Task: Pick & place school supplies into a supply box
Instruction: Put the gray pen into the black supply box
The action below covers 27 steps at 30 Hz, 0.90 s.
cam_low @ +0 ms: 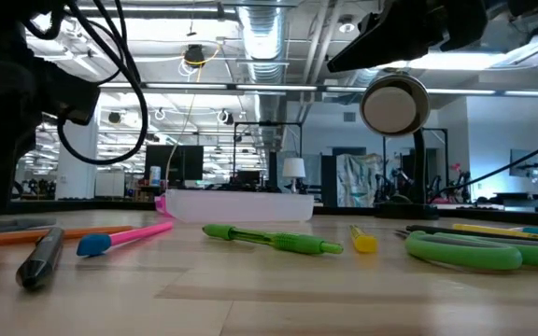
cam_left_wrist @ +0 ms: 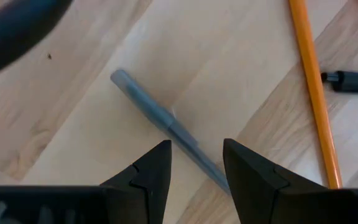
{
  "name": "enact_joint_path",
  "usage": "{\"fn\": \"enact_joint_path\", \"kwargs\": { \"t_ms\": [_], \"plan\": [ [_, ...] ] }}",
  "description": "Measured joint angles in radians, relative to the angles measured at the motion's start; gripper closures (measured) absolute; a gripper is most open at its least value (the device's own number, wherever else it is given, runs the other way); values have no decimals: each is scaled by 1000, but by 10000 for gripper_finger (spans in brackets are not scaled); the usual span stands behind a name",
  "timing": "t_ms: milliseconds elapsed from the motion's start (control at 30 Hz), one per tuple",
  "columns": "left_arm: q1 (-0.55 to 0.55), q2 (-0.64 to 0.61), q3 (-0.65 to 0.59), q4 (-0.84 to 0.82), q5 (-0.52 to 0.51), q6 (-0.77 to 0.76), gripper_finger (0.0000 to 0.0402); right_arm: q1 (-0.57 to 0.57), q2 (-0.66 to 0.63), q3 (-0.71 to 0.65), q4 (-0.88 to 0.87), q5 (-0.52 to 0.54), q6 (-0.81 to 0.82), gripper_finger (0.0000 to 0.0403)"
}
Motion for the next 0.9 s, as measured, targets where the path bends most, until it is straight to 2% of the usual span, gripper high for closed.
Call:
{"fn": "enact_joint_path", "kwargs": {
  "t_ms": [167, 533, 900],
  "plan": [
    [-27, 0, 0, -3, 13, -28, 262, 0, 0, 0, 0, 0, 0, 294],
    [-48, 4, 0, -3, -35, -50, 262, 0, 0, 0, 0, 0, 19, 294],
    [-48, 121, 6, 7, 14, -24, 262, 0, 0, 0, 3, -1, 18, 294]
  ]
}}
